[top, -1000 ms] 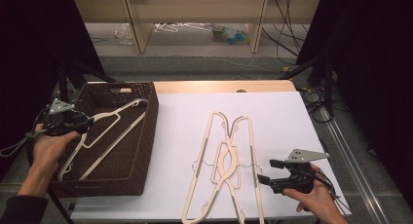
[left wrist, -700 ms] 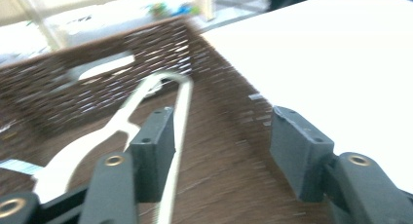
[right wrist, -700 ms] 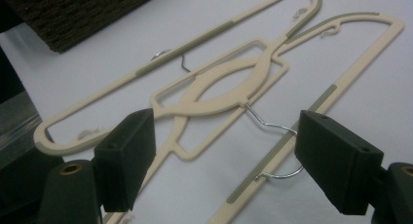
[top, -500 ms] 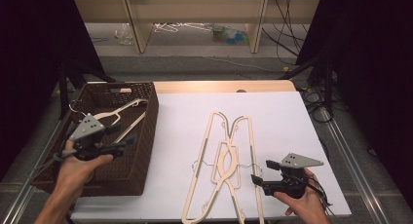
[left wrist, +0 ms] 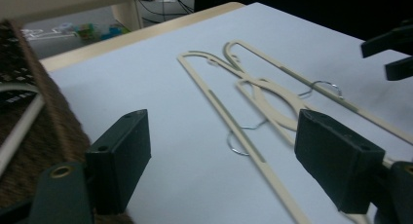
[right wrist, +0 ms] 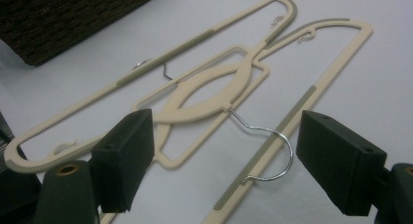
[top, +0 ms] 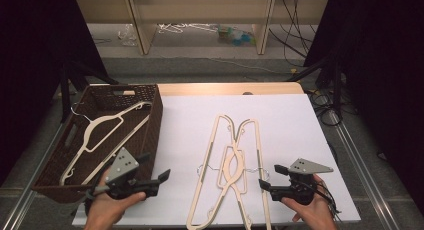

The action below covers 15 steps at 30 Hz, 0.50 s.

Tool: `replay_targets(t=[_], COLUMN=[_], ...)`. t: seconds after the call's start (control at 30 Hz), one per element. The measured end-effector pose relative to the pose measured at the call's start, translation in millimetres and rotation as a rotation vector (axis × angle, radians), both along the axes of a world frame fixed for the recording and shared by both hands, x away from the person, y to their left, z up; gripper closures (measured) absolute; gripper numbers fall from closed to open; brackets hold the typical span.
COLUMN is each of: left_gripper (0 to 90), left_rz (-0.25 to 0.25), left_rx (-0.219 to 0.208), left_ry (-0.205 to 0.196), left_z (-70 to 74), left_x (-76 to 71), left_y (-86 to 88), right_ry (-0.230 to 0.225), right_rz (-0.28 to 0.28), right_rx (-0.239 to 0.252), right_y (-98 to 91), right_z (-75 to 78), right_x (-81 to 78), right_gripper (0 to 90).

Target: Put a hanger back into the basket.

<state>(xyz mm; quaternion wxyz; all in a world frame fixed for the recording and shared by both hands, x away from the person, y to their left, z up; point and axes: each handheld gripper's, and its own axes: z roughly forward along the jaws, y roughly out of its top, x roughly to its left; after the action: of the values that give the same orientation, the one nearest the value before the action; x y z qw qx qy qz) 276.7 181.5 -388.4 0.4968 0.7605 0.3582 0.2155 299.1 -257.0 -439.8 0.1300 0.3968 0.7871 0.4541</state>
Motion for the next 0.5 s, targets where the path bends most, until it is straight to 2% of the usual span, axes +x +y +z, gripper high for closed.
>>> replay_targets(t=[0.07, 0.1, 0.13, 0.17, 0.23, 0.3, 0.4, 0.5], left_gripper=[22.1, 21.6, 21.6, 20.9, 20.8, 20.7, 20.3, 20.0], left_rz=[-0.031, -0.031, -0.036, -0.033, -0.04, -0.048, -0.06, -0.061], left_rx=[-0.015, -0.015, 0.011, 0.043, 0.029, 0.047, 0.041, 0.059], left_ry=[0.028, 0.028, 0.021, 0.004, 0.017, 0.01, 0.015, -0.003], left_z=[-11.3, -11.3, -14.4, -17.5, -22.0, -27.6, -32.5, -34.1], left_x=[-4.9, -4.9, -5.1, -5.3, -5.1, -5.8, -6.9, -7.9], left_y=[-8.3, -8.3, -10.6, -12.3, -13.5, -15.0, -16.9, -17.1], right_ry=[0.007, 0.007, 0.012, 0.009, 0.012, -0.001, 0.004, 0.01], right_rz=[0.006, 0.006, 0.018, 0.01, 0.01, 0.017, 0.002, 0.003], right_rx=[0.002, 0.002, -0.013, -0.006, -0.007, -0.027, -0.027, -0.031], right_y=[2.9, 2.9, 2.9, 4.5, 4.8, 3.9, 4.5, 7.0], right_z=[-0.3, -0.3, 0.0, -1.0, -1.1, -1.2, -1.2, -0.9], right_x=[-1.6, -1.6, -1.5, -2.2, -2.4, -1.6, -2.0, -3.0], right_gripper=[23.0, 23.0, 23.0, 23.0, 23.0, 23.0, 22.9, 22.7])
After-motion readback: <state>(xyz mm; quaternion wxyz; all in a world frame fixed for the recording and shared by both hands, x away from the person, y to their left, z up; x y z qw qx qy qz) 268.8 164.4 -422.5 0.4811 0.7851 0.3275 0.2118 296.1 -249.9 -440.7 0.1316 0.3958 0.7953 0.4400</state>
